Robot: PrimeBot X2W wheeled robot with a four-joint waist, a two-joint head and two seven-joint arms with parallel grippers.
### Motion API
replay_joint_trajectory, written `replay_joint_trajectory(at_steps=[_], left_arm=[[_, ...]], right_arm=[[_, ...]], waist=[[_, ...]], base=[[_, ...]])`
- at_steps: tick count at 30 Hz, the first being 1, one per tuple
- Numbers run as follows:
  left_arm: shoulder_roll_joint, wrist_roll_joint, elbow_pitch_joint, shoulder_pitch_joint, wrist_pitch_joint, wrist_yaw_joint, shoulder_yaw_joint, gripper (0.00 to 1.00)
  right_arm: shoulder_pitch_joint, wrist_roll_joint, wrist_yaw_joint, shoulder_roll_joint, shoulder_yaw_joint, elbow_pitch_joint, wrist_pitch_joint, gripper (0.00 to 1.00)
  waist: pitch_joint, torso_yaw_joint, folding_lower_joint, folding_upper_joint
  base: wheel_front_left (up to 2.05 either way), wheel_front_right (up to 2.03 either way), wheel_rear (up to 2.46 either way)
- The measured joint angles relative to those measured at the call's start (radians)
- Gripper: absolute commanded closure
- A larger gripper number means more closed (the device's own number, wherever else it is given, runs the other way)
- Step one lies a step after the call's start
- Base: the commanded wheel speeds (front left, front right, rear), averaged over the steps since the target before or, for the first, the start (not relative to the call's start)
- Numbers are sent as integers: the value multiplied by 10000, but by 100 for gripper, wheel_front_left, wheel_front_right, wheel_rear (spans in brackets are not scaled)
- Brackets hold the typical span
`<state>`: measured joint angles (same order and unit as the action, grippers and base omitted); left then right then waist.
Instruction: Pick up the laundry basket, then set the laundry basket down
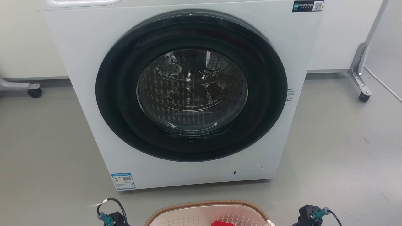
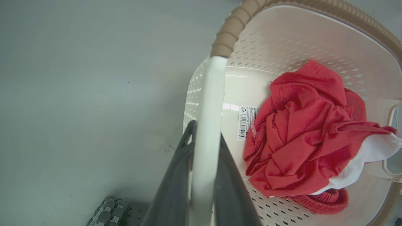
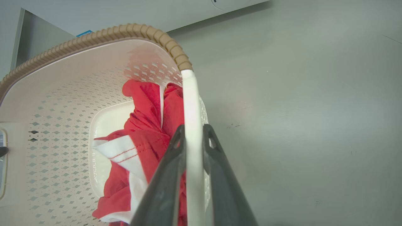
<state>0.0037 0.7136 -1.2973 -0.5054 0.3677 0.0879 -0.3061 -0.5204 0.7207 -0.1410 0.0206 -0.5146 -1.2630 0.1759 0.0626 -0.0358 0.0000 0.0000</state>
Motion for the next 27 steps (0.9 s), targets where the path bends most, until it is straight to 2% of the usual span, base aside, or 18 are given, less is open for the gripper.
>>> replay_joint_trajectory(at_steps=[27], left_arm=[[2,148,0,13,15,-13,-12,100]], right_arm=[[0,274,0,15,-125,2,-8,100]], waist=[[-15,-7,0,0]], base=[[0,0,0]])
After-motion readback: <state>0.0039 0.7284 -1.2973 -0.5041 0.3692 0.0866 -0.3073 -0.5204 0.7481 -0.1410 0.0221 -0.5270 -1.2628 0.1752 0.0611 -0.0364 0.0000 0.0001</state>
